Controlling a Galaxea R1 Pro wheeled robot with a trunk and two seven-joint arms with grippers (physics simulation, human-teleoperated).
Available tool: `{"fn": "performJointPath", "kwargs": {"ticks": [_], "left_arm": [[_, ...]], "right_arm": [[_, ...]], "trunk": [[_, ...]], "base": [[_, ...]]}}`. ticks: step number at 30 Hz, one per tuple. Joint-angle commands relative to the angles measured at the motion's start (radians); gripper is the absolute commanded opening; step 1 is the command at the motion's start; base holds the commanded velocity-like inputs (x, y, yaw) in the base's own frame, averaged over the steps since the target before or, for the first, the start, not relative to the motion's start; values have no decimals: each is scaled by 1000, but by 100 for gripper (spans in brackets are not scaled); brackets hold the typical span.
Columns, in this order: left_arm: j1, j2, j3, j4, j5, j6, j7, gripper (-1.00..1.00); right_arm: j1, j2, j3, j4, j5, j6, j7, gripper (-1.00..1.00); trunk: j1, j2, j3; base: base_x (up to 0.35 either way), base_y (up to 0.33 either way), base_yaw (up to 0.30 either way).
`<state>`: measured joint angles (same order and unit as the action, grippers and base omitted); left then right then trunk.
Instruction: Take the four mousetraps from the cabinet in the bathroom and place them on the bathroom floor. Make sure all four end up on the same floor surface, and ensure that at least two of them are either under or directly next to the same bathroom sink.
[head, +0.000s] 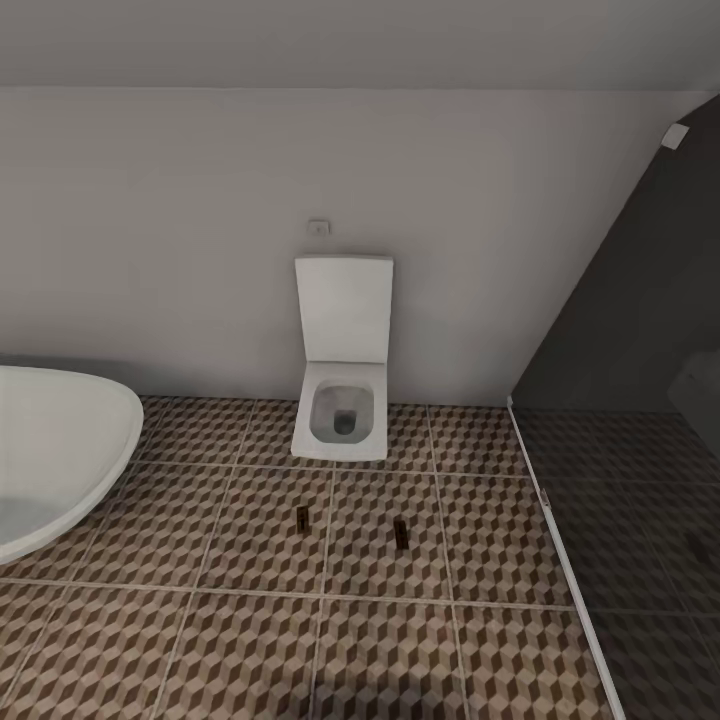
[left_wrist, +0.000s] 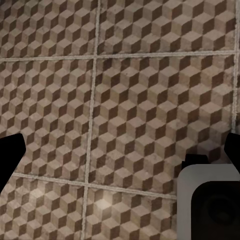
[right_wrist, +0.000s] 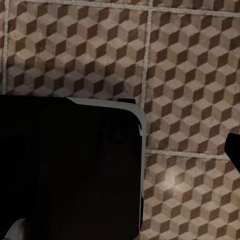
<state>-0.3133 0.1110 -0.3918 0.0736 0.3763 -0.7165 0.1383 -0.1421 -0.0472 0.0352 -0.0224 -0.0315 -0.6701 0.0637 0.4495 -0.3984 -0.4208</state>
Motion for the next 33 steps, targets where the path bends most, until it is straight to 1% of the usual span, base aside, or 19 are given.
{"fn": "performJointPath", "kwargs": {"ticks": [1,33], "left_arm": [[-1,-1,-9,3,3,-4,4,100],[-1,-1,-9,3,3,-4,4,100]], "right_arm": [[-1,0,3,1,-4,-3,4,100],[-1,0,3,1,-4,-3,4,100]], "trunk": [[0,-2,-1],[0,-2,-1]], "base": [[0,0,0],[0,0,0]]}}
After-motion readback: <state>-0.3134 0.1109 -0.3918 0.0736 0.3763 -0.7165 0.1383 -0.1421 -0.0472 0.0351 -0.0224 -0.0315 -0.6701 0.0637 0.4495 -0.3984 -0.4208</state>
